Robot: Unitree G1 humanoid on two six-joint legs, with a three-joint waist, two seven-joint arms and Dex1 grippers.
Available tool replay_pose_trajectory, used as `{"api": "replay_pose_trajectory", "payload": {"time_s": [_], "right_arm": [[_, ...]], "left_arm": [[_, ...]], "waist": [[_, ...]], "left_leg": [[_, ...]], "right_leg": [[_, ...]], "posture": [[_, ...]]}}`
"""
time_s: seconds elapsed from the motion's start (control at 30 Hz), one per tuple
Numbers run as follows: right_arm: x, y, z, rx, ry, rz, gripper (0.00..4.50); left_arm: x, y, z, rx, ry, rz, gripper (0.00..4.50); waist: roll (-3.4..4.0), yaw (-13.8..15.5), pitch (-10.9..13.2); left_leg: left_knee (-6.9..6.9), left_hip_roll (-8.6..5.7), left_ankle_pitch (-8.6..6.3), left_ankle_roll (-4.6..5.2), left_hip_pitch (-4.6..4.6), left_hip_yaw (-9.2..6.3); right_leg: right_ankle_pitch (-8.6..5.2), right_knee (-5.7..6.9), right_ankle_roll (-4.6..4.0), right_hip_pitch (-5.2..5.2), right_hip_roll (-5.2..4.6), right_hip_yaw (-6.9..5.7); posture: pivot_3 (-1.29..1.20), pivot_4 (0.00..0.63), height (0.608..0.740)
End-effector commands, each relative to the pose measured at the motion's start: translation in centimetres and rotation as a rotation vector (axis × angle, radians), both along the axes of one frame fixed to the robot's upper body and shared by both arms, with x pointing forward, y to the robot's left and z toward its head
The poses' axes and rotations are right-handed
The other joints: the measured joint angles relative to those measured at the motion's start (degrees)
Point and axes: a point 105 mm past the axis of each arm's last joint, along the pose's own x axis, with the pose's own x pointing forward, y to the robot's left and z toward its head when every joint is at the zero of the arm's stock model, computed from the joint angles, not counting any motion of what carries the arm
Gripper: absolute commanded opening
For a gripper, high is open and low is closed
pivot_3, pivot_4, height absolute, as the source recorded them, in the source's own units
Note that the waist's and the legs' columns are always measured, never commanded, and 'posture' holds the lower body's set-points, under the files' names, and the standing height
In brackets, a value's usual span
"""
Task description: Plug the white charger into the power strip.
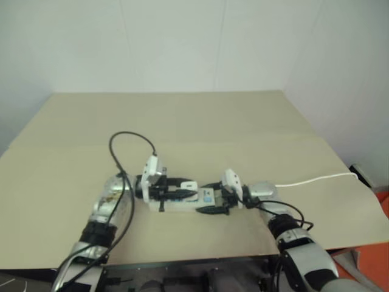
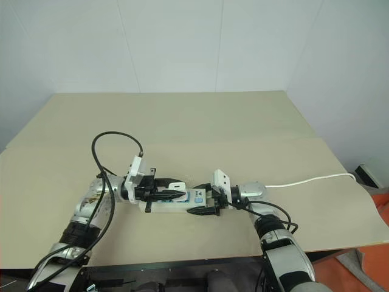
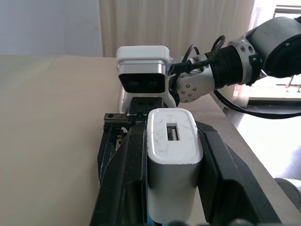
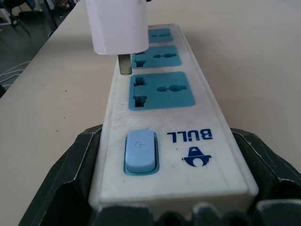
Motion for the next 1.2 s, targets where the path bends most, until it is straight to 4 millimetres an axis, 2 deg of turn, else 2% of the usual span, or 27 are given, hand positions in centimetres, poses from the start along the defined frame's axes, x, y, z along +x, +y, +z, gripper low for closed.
{"api": "replay_pose_trajectory", "payload": {"time_s": [0.03,0.73,1.2], "right_arm": [[-1.0,0.5,-2.0,-0.047,0.074,0.025,3.42],[-1.1,0.3,-2.0,-0.045,0.077,0.019,3.42],[-1.0,0.3,-2.0,-0.042,0.078,0.015,3.42]], "left_arm": [[0.1,-0.2,0.6,0.009,-0.043,-0.028,1.02],[0.9,-1.1,-0.3,0.024,-0.048,-0.033,1.02],[0.5,-0.1,-1.0,0.061,-0.030,-0.044,1.02]], "waist": [[0.00,-0.01,0.00],[0.00,0.02,0.00],[0.00,0.00,0.00]], "left_leg": [[0.00,0.00,0.00,0.00,0.00,0.00],[-0.05,-0.01,0.00,0.00,-0.02,0.00],[-0.09,0.00,0.00,0.00,-0.01,0.00]], "right_leg": [[0.00,0.00,0.00,0.00,0.00,0.00],[-0.01,-0.03,-0.01,-0.03,-0.01,0.00],[-0.02,-0.06,-0.03,-0.03,-0.01,0.00]], "posture": [[0.00,0.150,0.740],[0.00,0.150,0.740],[0.00,0.150,0.740]]}}
